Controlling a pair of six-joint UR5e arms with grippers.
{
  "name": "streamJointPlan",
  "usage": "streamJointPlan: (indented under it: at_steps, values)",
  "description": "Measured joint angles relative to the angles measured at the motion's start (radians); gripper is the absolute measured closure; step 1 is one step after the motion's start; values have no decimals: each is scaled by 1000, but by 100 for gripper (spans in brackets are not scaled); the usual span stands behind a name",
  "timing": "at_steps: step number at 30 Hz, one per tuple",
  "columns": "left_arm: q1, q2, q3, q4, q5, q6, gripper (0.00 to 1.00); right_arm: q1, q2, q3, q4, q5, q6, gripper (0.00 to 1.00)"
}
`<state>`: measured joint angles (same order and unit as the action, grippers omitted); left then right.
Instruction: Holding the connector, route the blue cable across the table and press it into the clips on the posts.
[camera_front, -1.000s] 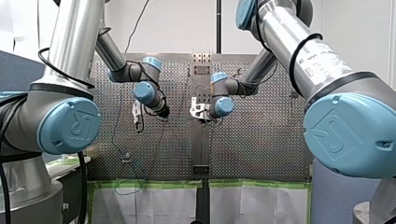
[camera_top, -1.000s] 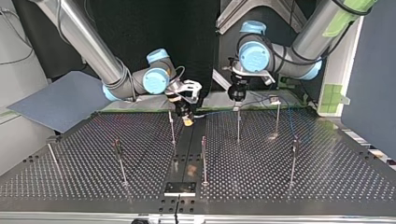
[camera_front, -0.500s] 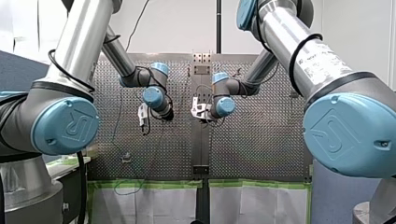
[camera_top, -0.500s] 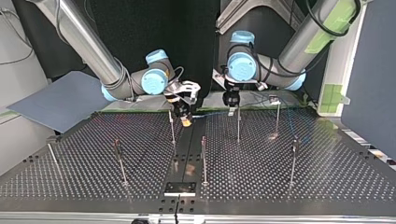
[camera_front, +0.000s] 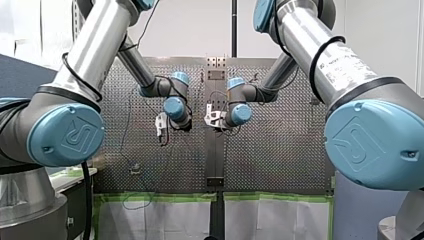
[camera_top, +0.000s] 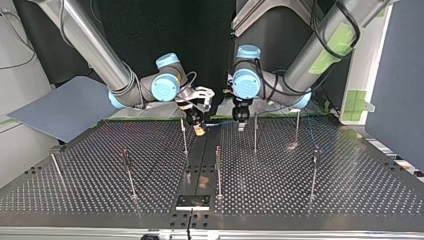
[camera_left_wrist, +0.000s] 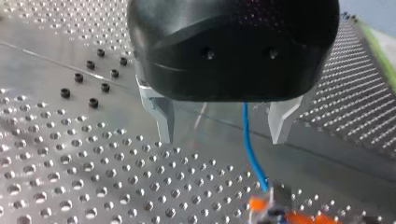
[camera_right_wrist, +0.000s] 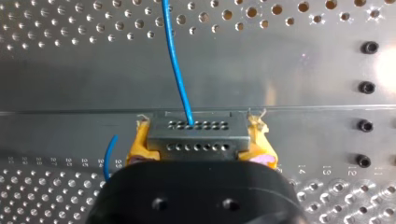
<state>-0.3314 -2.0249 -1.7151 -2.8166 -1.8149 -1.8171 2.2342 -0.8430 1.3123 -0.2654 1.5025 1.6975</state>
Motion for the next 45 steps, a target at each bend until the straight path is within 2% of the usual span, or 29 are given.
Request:
streamJointPlan:
  at_steps: [5, 13, 14, 15, 16, 17, 18, 19, 20, 21, 22, 23, 31, 39, 45]
  values:
    - [4, -18, 26, 0, -11, -6, 0, 0, 0, 0, 0, 0, 0, 100]
    - [7, -19, 30, -16, -16, -5, 0, 0, 0, 0, 0, 0, 1, 100]
    - [6, -19, 30, -19, -17, -5, 6, 0, 0, 0, 0, 0, 1, 100]
    - [5, -19, 30, -21, -19, -4, 6, 0, 0, 0, 0, -1, 1, 100]
    - [5, -19, 30, -24, -23, -2, 36, 0, 0, 0, 0, 0, 0, 100]
    - [3, -19, 30, -27, -30, 1, 50, 0, 0, 0, 0, 0, 0, 100]
    - [3, -19, 30, -29, -36, 3, 50, 0, 0, 0, 0, -1, 0, 100]
    - [2, -19, 30, -31, -43, 5, 64, 0, 0, 0, 0, 0, -1, 100]
    - [1, -19, 30, -34, -50, 7, 84, 0, 0, -1, 1, -1, -2, 100]
    - [1, -19, 30, -36, -55, 8, 84, 0, 0, -1, 1, -1, -2, 100]
    - [1, -19, 30, -38, -57, 8, 95, 0, -1, -1, 1, 0, -3, 100]
    - [1, -19, 30, -39, -60, 8, 100, 1, -1, -1, 1, -1, -4, 100]
    - [-1, -17, 58, -67, -60, 11, 100, 1, -23, -2, 5, -1, -5, 100]
    - [-9, 27, 83, -102, -68, -1, 100, 0, -101, -3, 28, -1, 0, 100]
    - [-6, 82, 84, -120, -93, -18, 100, -1, -163, -3, 64, -1, 15, 100]
